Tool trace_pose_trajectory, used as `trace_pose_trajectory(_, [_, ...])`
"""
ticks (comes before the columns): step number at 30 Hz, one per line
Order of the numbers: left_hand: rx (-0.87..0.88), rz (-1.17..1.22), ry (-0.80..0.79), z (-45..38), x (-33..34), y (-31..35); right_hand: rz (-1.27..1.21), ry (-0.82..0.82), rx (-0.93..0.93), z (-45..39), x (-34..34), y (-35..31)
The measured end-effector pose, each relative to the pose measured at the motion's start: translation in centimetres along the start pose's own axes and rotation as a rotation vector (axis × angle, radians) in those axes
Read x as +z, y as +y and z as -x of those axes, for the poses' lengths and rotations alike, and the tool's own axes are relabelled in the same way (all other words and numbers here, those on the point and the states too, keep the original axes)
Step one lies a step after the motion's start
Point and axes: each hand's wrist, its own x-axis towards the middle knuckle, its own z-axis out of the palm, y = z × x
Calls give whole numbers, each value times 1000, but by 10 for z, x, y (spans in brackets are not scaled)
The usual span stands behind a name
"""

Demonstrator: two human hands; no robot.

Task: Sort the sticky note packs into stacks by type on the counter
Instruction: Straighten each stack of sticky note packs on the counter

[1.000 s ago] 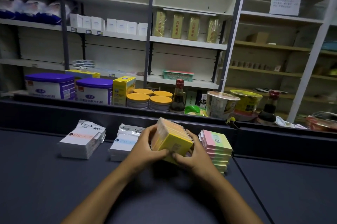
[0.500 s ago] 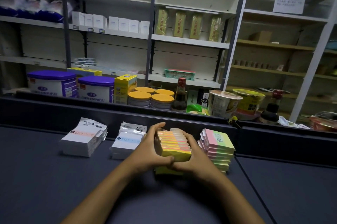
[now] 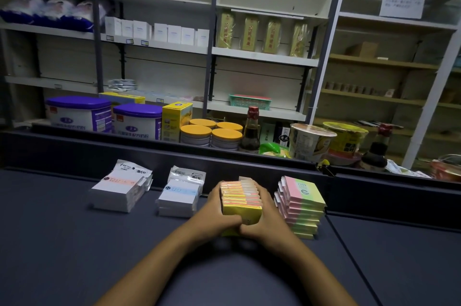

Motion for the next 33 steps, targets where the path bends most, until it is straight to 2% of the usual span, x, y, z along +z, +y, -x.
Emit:
trace_pose_trajectory(5, [31,-43,36,0,1,7,-8,77,-15,-1,4,-5])
trace_pose_trajectory(10, [25,-33,0,-1,0,0,32,33,-33,0,7,-6])
trace_pose_trajectory(16, [74,-54,15,2,-2,8,31,80,-37,-1,4,-8])
trace_pose_trajectory(22, [28,-51,-10,2,0,3,45,40,-32,-1,6,-6])
trace_pose_trajectory(26, [102,-35,18,4,-3,8,49,58,-41,-1,2,-8])
trace_pose_trajectory(33, [143,366,114,5,-10,19,-11,135,-25,-3,-15,-27])
